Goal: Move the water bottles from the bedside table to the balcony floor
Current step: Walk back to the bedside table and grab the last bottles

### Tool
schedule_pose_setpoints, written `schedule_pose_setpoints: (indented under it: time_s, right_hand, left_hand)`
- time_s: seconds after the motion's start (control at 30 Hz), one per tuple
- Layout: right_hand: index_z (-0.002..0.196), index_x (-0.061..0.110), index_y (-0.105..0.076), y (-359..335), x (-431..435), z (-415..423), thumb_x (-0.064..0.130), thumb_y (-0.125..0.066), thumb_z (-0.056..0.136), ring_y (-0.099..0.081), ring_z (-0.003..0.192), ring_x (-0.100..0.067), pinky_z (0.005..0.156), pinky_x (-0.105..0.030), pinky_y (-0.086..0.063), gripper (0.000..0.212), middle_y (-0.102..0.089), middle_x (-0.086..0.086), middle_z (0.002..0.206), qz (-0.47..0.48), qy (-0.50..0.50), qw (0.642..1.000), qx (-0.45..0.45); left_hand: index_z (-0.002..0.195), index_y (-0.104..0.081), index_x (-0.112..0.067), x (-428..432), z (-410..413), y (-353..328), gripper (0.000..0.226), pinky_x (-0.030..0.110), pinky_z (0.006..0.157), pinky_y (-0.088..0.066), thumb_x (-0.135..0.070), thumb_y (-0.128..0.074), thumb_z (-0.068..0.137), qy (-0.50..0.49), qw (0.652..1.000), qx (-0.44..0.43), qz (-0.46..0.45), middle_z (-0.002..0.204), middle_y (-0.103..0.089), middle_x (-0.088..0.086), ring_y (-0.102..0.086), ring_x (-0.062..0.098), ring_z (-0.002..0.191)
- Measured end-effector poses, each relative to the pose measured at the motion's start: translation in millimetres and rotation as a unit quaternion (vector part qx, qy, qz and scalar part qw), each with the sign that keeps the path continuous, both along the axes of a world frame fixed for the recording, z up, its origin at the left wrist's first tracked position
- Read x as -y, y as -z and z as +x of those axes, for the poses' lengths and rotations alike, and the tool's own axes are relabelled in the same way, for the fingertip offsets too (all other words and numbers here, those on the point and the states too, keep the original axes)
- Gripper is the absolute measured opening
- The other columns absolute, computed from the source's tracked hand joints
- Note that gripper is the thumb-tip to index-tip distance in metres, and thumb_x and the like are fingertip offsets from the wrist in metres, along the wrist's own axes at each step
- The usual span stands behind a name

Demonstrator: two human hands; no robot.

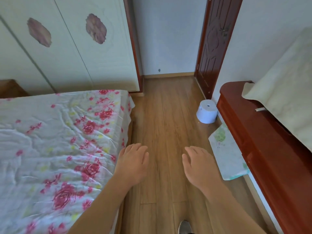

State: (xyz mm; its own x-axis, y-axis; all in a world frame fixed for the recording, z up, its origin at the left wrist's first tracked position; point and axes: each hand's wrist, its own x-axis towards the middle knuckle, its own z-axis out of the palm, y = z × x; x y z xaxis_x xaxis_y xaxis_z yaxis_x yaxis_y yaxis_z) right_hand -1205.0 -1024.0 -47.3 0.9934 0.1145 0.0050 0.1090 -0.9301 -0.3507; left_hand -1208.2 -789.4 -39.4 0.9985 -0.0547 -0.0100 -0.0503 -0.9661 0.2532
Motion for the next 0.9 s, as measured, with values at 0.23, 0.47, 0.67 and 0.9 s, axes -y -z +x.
schedule_pose_setpoints:
  time_s: [0.23,0.47,0.67,0.9]
  right_hand:
    - [0.139,0.018,-0.053,-18,-1,138,0.037,-0.034,0.104,-0.049,0.13,-0.018,0.112,-0.037,-0.037,0.045,-0.058,0.003,0.137,-0.029,-0.077,0.997,0.011]
    - [0.142,0.018,-0.05,-12,-36,255,0.038,-0.033,0.103,-0.045,0.135,-0.016,0.115,-0.039,-0.034,0.047,-0.055,0.003,0.142,-0.045,-0.129,0.991,-0.006]
    - [0.147,0.022,-0.043,-20,-83,373,0.042,-0.029,0.105,-0.034,0.144,-0.017,0.121,-0.037,-0.026,0.048,-0.044,0.004,0.152,-0.062,-0.125,0.99,-0.012]
    - [0.148,0.025,-0.041,-34,-104,497,0.045,-0.029,0.104,-0.029,0.147,-0.019,0.122,-0.04,-0.024,0.05,-0.038,0.004,0.156,-0.047,-0.082,0.995,-0.018]
  left_hand:
    - [0.127,-0.058,-0.024,1,105,-15,0.042,0.038,0.109,-0.035,-0.037,-0.027,0.102,-0.068,0.998,0.007,0.006,0.125,-0.057,-0.008,-0.051,0.015,0.12]
    - [0.13,-0.058,-0.024,-38,204,-3,0.049,0.039,0.111,-0.033,-0.042,-0.023,0.101,-0.122,0.992,0.0,-0.015,0.132,-0.056,-0.006,-0.048,0.019,0.126]
    - [0.129,-0.058,-0.02,-84,323,1,0.052,0.042,0.108,-0.036,-0.043,-0.022,0.099,-0.114,0.993,0.017,-0.039,0.131,-0.056,-0.002,-0.05,0.022,0.124]
    - [0.122,-0.057,-0.023,-112,460,-13,0.038,0.041,0.109,-0.037,-0.036,-0.028,0.102,-0.076,0.997,0.018,-0.028,0.124,-0.055,-0.005,-0.049,0.019,0.122]
